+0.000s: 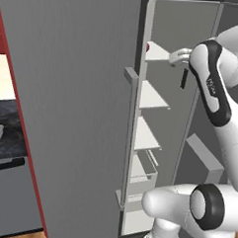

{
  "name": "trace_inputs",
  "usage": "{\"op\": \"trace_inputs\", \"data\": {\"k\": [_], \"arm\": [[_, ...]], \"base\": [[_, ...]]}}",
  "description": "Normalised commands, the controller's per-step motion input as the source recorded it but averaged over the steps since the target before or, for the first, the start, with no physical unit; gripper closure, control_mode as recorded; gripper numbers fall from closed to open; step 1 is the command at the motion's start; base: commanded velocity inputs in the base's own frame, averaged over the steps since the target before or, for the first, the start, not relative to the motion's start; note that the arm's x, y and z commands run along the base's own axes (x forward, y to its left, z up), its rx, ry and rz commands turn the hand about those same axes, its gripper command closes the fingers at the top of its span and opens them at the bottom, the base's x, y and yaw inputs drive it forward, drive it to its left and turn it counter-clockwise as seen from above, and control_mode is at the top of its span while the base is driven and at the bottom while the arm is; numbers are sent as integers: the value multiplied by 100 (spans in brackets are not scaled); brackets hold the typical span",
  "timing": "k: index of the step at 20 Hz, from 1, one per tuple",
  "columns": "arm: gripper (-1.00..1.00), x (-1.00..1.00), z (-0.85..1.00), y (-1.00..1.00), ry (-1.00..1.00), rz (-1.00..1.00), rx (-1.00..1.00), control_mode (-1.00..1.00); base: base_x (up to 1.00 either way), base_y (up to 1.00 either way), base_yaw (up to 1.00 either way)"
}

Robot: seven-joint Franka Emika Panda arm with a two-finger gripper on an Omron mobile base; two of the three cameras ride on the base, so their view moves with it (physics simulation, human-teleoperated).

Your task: Take the onion and potato out of the freezer and place them in the tupperware container on the counter. Then put the tupperware containing the vegetables back in the freezer.

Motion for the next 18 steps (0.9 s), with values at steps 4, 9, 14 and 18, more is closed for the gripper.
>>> {"op": "trace_inputs", "data": {"k": [4,9,14,18], "arm": [[-100,55,1,5,9,0,0,-100],[-100,44,1,0,0,0,4,-100],[-100,44,0,0,0,0,7,-100],[-100,37,0,0,2,0,5,-100]], "base": [[0,0,0],[0,0,0],[0,0,0],[0,0,0]]}}
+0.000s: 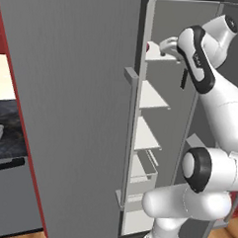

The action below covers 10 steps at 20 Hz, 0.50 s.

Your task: Take the onion and potato out of the freezer and place them in the tupperware container on the counter. Then put the tupperware containing the vegetables back in the freezer.

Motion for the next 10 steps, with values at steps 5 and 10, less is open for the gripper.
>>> {"op": "trace_inputs", "data": {"k": [5,10], "arm": [[-100,34,0,0,0,0,3,-100],[-100,29,0,1,0,0,0,-100]], "base": [[0,0,0],[0,0,0]]}}
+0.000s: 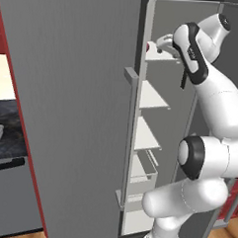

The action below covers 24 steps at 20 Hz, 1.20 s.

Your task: Take the onion and potato out of the freezer and place them in the tupperware container on the counter. Then put the tupperware containing the vegetables back in the freezer.

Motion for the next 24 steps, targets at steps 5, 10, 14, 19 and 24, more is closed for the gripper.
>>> {"op": "trace_inputs", "data": {"k": [5,10,14,19,24], "arm": [[-100,36,0,5,2,0,0,-100],[-100,33,0,5,0,0,0,-100],[-100,39,0,6,0,1,0,-100],[-100,32,0,0,3,5,0,-100],[-100,30,-1,0,5,4,0,-100]], "base": [[0,0,0],[0,0,0],[0,0,0],[0,0,0],[0,0,0]]}}
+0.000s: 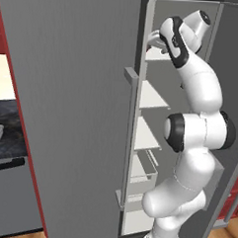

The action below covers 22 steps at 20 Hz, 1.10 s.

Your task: Take the onion and potato out of the freezer and place them in the tupperware container on the counter. Then put the tupperware containing the vegetables back in the freezer.

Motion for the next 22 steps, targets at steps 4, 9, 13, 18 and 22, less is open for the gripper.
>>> {"op": "trace_inputs", "data": {"k": [4,9,13,18,22], "arm": [[-100,34,-6,0,5,4,0,-100],[-100,35,-10,0,4,4,0,-100],[-100,40,-10,0,2,2,0,-100],[-100,43,-2,0,0,0,0,-100],[-100,42,-3,0,0,0,0,-100]], "base": [[0,0,0],[0,0,0],[0,0,0],[0,0,0],[0,0,0]]}}
